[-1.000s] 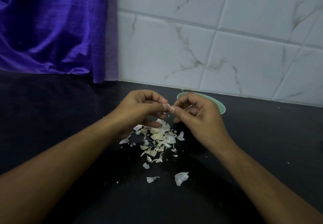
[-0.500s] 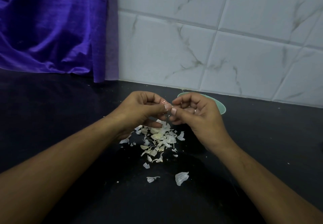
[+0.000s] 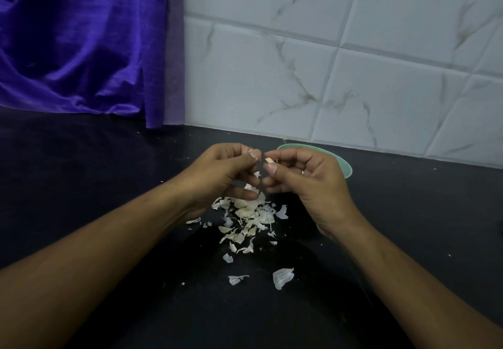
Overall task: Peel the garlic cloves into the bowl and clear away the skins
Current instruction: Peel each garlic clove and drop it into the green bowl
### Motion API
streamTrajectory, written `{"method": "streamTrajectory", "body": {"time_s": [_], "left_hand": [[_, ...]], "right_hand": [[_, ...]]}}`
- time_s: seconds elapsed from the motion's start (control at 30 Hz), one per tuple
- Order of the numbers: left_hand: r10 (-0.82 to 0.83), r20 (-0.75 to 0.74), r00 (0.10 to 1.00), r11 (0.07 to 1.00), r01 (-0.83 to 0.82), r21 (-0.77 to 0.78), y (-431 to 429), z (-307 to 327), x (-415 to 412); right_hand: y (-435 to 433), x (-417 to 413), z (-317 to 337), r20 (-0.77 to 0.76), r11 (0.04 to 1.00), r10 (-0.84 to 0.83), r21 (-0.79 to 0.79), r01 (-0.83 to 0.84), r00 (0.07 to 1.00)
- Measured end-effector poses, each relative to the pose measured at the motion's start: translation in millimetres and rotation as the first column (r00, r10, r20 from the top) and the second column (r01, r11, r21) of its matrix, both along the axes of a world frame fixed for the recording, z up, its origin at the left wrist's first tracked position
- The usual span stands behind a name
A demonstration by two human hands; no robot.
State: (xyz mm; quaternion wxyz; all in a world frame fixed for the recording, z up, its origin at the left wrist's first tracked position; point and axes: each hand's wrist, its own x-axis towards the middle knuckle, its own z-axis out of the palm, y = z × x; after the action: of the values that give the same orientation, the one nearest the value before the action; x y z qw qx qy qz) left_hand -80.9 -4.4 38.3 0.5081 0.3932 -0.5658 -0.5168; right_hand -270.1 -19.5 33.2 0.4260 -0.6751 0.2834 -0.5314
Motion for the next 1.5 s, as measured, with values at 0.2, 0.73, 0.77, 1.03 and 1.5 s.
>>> {"method": "streamTrajectory", "body": {"time_s": [0.2,0.73,0.77,1.03,1.5], "left_hand": [[0.088,0.088,0.992,0.992,-0.079,-0.102,-0.8,-0.8,5.6],[0.128,0.211,0.969,0.971,-0.079,-0.225,-0.3,1.0,7.3],[0.119,0.209,0.971,0.973,-0.072,-0.219,0.3,0.6,6.1],[0.191,0.384,0.904,0.943,-0.059,-0.328,3.7,-5.1,1.4],[0.432,0.525,0.733,0.851,-0.139,-0.506,-4.8,-6.6,11.5]], "right_hand": [[-0.8,-1.0,0.8,-0.04,0.999,-0.035,-0.019,0.034,0.999],[0.7,-3.1,1.7,-0.057,0.999,0.001,-0.047,-0.004,0.998],[0.8,-2.8,1.7,-0.047,0.999,0.006,-0.041,-0.008,0.999],[1.8,0.5,0.8,0.009,0.996,0.044,0.077,-0.045,0.999],[1.5,-7.3,7.7,-0.021,0.972,-0.125,-0.205,0.118,0.992]]}}
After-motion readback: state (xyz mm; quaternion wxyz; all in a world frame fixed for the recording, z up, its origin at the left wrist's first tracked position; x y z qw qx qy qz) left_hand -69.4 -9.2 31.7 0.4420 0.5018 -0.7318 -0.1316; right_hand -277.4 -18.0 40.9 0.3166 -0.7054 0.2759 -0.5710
